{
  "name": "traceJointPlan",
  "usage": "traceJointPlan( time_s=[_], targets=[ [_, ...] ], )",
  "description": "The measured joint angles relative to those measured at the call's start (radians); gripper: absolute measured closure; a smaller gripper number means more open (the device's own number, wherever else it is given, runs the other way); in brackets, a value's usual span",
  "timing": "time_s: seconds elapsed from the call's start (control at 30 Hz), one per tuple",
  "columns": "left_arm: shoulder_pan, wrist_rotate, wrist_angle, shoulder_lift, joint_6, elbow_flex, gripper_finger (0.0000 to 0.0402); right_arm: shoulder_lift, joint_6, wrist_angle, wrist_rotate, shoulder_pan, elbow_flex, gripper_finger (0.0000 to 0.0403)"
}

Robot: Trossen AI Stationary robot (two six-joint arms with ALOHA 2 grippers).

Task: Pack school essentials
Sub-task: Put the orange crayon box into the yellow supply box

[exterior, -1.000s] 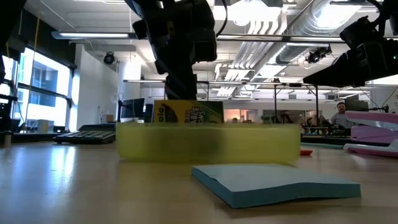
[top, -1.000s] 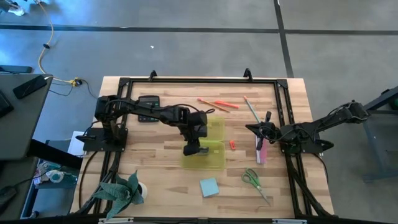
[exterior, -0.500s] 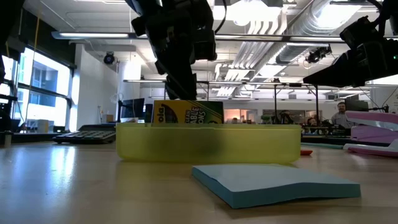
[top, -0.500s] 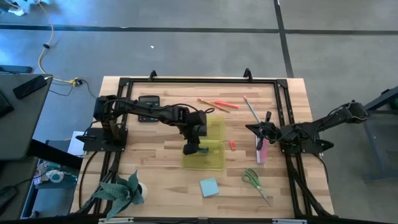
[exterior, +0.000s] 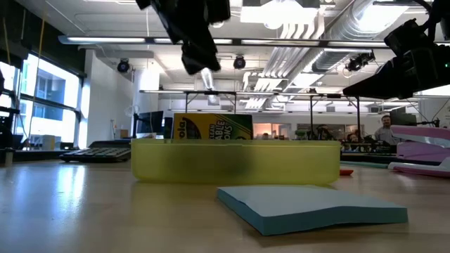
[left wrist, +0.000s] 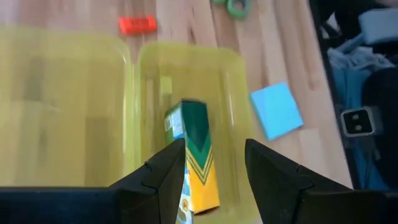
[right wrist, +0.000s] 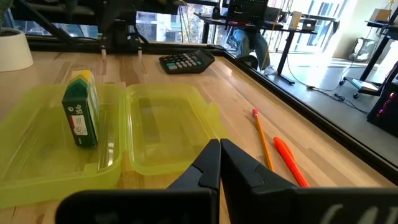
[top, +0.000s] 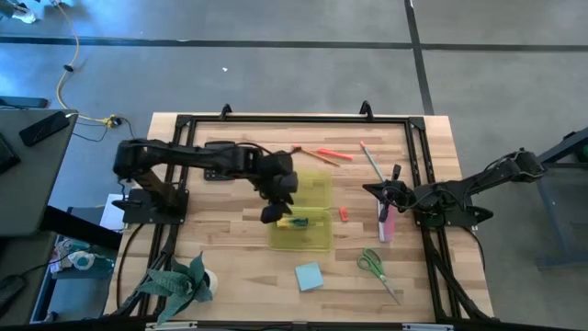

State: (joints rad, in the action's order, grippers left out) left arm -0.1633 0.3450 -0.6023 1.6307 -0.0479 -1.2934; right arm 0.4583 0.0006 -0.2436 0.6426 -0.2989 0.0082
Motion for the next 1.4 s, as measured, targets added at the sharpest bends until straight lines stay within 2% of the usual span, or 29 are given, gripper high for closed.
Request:
traceJointPlan(
  time_s=[0.2,0.4,0.5,0.7,0.87,0.97,1.13,1.3,1.4],
  targets=[
    [0.037,-0.163,-0.071,-0.158,0.009,0.000,0.0245,0.000,0.000,0.000,0.000,0.000,0.000,0.0403],
    [0.114,-0.322,-0.061,-0.304,0.041,0.044,0.0245,0.000,0.000,0.002,0.000,0.000,0.000,0.0403],
    [0.141,-0.334,0.013,-0.366,0.021,0.140,0.0245,0.000,0.000,0.003,0.000,0.000,0.000,0.0403],
    [0.165,-0.335,0.279,-0.447,-0.033,0.366,0.0245,-0.001,0.000,-0.002,0.000,0.000,0.000,0.0403],
    [0.162,-0.357,0.462,-0.489,-0.045,0.482,0.0245,-0.001,0.027,-0.016,-0.019,0.000,0.000,0.0403],
    [0.158,-0.384,0.552,-0.507,-0.037,0.524,0.0245,-0.001,0.078,-0.016,-0.045,0.000,0.002,0.0403],
    [0.143,-0.393,0.622,-0.516,-0.017,0.535,0.0245,-0.001,0.065,-0.045,-0.049,0.000,0.004,0.0403],
    [0.142,-0.417,0.655,-0.516,0.038,0.535,0.0245,0.000,0.058,-0.172,-0.047,0.000,0.007,0.0403],
    [0.143,-0.452,0.652,-0.518,0.043,0.536,0.0245,0.000,-0.010,-0.276,-0.030,0.000,0.007,0.0403]
  ],
)
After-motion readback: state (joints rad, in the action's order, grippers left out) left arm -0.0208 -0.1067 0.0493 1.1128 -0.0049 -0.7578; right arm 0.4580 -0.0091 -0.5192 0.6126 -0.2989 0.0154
